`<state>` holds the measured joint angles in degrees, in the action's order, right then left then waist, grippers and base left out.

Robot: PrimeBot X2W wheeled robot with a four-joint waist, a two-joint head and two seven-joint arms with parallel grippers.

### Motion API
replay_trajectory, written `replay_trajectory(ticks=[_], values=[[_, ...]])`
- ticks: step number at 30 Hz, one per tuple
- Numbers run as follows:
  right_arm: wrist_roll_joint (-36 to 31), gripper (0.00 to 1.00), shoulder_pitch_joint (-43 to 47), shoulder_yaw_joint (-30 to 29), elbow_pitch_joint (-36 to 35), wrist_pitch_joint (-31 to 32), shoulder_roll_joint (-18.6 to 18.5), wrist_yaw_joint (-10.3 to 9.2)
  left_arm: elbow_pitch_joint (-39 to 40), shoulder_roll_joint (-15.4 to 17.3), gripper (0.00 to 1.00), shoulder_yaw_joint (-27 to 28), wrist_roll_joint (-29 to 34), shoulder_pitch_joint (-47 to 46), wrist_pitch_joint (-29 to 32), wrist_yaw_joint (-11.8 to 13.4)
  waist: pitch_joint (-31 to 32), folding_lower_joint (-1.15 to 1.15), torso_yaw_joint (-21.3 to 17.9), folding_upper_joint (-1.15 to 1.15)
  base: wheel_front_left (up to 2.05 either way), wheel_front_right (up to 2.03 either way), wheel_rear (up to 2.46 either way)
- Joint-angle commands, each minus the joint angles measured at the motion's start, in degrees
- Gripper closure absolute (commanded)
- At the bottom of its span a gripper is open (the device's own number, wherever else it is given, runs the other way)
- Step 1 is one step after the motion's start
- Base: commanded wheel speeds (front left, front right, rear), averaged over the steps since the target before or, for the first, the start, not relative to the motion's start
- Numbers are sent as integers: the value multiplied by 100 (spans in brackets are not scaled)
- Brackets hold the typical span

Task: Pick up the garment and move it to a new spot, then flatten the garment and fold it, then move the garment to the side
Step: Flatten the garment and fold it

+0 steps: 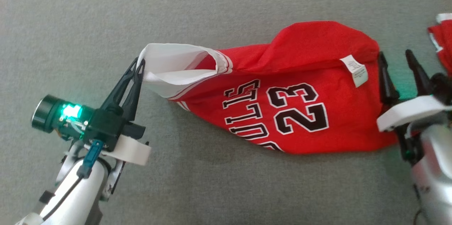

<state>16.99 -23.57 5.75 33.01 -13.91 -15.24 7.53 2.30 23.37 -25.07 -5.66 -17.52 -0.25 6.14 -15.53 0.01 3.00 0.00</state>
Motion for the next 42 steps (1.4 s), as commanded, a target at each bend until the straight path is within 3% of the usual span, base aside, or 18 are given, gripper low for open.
replay_trajectory(ticks=[1, 10, 15, 17, 19, 22, 23, 24, 25, 31, 34, 42], values=[[276, 0, -239, 297, 73, 47, -309, -4, 231, 195, 100, 260, -33, -222, 7, 59, -103, -1, 96, 0, 0, 0, 0], [1855, 0, -716, 1560, 415, 389, -901, -4, 166, 206, 100, 209, -3, -349, -33, 72, -266, -1, 179, 0, 0, 0, 0], [2335, 2, -842, 1965, 467, 382, -1125, -4, 121, 190, 100, 172, 0, -413, -56, 68, -303, -1, 216, 0, 0, 0, 0], [2496, 25, -887, 2146, 518, 353, -1202, -4, 94, 180, 100, 154, -6, -436, -63, 66, -309, -1, 232, 0, 0, 0, 0], [2638, 55, -927, 2313, 579, 324, -1258, -4, 61, 172, 100, 142, -18, -453, -77, 64, -307, -1, 245, 0, 0, 0, 0], [2845, 67, -998, 2535, 653, 286, -1315, -4, 22, 175, 100, 139, -37, -472, -93, 68, -311, -1, 256, 0, 0, 0, 0], [2911, 76, -1027, 2602, 677, 276, -1330, -4, 13, 180, 100, 140, -42, -477, -97, 70, -312, -1, 257, 0, 0, 0, 0], [2971, 94, -1056, 2671, 700, 266, -1343, -4, 4, 186, 100, 142, -47, -482, -100, 72, -314, -1, 259, 0, 0, 0, 0], [3029, 100, -1084, 2753, 707, 260, -1357, -4, -3, 190, 100, 144, -52, -488, -104, 75, -315, -1, 261, 0, 0, 0, 0], [3265, 100, -1239, 3117, 572, 25, -1570, -4, -8, 244, 100, 167, -58, -551, -200, 86, -226, -1, 205, 0, 0, 0, 0], [3364, 100, -1384, 3114, 226, -80, -1855, -4, 88, 336, 100, 231, -104, -741, -331, -6, -93, -1, 75, 0, 0, 0, 0], [3175, 100, -1629, 2396, -1027, -106, -2526, -4, 640, 589, 100, 624, -445, -1481, -547, -317, 163, -1, -341, 0, 0, 0, 0]])
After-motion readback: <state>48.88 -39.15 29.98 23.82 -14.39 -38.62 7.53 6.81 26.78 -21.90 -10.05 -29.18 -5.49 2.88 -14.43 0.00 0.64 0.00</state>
